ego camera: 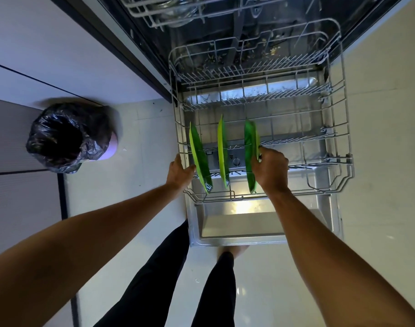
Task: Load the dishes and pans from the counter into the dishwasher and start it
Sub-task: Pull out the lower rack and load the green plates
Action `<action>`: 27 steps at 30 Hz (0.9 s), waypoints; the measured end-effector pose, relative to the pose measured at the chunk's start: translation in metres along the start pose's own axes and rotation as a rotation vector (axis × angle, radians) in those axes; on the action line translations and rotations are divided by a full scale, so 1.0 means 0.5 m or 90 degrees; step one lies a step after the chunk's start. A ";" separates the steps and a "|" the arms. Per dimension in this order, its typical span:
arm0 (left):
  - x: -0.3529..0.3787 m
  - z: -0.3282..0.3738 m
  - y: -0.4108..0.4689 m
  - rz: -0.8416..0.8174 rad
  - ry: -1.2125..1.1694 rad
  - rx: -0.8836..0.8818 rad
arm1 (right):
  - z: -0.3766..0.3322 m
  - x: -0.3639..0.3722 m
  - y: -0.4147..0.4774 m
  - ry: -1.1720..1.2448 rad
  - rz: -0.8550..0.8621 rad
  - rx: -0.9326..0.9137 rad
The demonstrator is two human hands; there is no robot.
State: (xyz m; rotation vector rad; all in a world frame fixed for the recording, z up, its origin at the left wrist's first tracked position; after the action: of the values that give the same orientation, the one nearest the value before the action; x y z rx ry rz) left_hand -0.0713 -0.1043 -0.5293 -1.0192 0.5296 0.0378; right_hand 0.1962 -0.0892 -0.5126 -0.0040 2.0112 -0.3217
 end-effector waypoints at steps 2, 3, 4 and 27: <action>0.000 -0.003 0.002 0.003 -0.001 0.007 | 0.004 0.020 0.000 0.003 -0.011 0.021; 0.001 -0.005 0.003 0.004 0.001 0.011 | 0.003 0.024 0.003 0.005 -0.011 0.024; 0.002 -0.006 0.003 0.006 0.005 0.015 | 0.000 0.024 0.008 0.003 -0.010 0.021; -0.030 0.040 -0.029 0.079 0.081 0.143 | -0.015 -0.040 0.014 -0.027 -0.120 0.108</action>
State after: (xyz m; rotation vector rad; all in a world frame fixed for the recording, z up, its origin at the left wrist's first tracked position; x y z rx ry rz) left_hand -0.0726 -0.0925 -0.5031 -0.7728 0.6966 0.0226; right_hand 0.1994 -0.0776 -0.4936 -0.0929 1.9397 -0.6068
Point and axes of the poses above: each hand's wrist, its own y-axis towards the middle knuckle, its own x-axis out of the palm, z = x × y, the point moved 3 cm from there along y, towards the middle knuckle, and after that the axes turned 6 degrees about -y, right-handed, at the moved point
